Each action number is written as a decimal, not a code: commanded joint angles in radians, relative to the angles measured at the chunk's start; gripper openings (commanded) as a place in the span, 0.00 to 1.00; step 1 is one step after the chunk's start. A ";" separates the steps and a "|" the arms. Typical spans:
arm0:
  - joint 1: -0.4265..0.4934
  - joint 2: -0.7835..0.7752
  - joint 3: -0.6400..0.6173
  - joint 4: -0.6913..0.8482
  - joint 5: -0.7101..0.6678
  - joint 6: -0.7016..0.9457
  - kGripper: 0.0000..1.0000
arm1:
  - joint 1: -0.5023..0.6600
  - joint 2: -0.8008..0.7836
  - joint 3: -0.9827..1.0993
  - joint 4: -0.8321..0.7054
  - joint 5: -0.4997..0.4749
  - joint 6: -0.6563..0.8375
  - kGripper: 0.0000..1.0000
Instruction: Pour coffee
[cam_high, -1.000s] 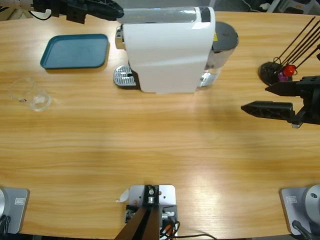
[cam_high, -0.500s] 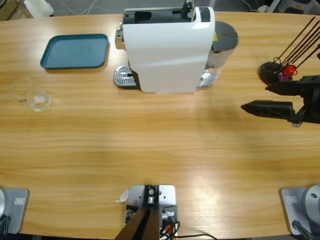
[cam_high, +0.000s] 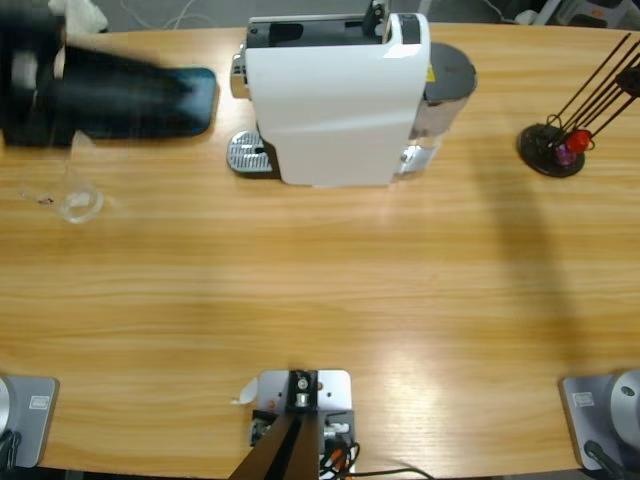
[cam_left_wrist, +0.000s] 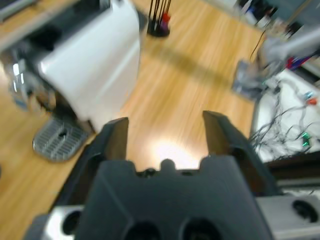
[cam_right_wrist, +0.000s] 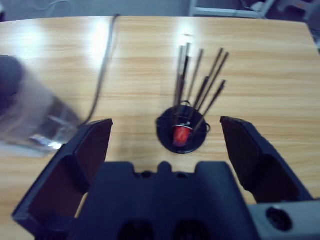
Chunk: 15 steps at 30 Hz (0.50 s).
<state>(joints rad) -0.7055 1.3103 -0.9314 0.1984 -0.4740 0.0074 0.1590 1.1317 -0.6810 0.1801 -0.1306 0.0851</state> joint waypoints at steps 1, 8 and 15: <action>-0.189 -0.054 0.186 0.027 0.368 -0.006 1.00 | -0.033 0.179 0.229 -0.256 -0.052 0.038 0.76; -0.190 0.013 0.221 -0.019 0.373 -0.081 0.99 | -0.059 0.296 0.244 -0.359 -0.035 0.035 0.64; -0.189 0.026 0.221 -0.030 0.374 -0.087 0.99 | -0.104 0.384 0.243 -0.400 0.006 0.016 0.64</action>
<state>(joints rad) -0.8866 1.2936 -0.7470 0.1864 -0.1143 -0.0658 0.0875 1.4073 -0.4654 -0.1722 -0.1603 0.1106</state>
